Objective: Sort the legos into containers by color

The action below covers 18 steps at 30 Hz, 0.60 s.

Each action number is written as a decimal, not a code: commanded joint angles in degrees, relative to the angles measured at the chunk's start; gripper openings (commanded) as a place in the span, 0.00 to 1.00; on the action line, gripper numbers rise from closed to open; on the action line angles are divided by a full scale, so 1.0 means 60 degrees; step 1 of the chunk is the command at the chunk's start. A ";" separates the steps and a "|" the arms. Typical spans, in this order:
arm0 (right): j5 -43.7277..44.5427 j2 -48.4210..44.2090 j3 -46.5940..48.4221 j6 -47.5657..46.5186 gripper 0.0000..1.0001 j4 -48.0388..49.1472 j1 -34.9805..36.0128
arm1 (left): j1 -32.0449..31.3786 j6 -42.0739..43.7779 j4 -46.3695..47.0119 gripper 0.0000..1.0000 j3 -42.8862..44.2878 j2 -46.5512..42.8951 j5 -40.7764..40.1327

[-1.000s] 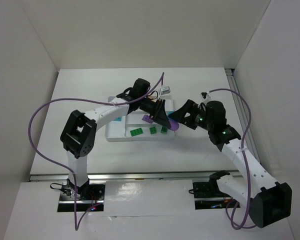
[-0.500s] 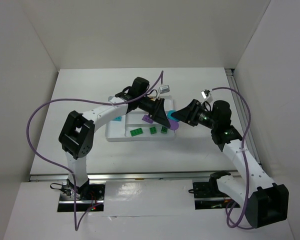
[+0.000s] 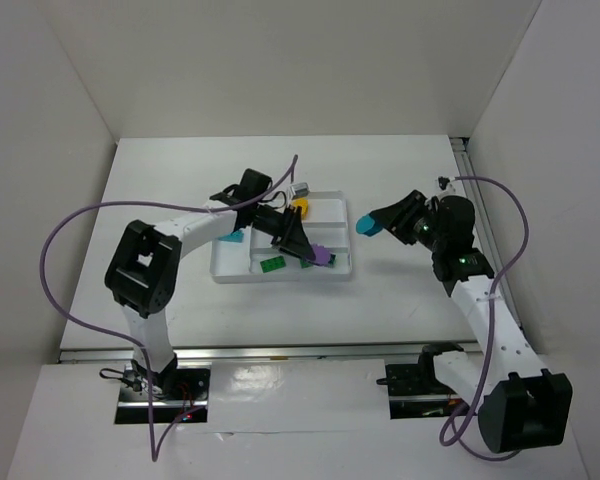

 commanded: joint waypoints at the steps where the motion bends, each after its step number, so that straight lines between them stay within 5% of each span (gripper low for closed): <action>1: 0.0147 0.0439 0.0317 0.0046 0.00 0.0132 -0.0038 | 0.0644 0.0714 -0.0807 0.00 0.0257 -0.1070 -0.0547; 4: 0.0235 0.0762 0.0755 -0.0349 0.00 -0.0161 -0.0038 | 0.1248 0.1271 -0.3368 0.00 0.1091 -0.1276 -0.3604; 8: 0.0235 0.1537 0.1239 -0.0671 0.00 -0.0264 0.0094 | 0.1949 0.1258 -0.4810 0.00 0.1430 -0.1612 -0.7283; 18: 0.0922 0.2623 0.2000 -0.0995 0.00 -0.0395 0.2055 | 0.2011 0.0862 -0.4810 0.00 0.1854 -0.1556 -0.7919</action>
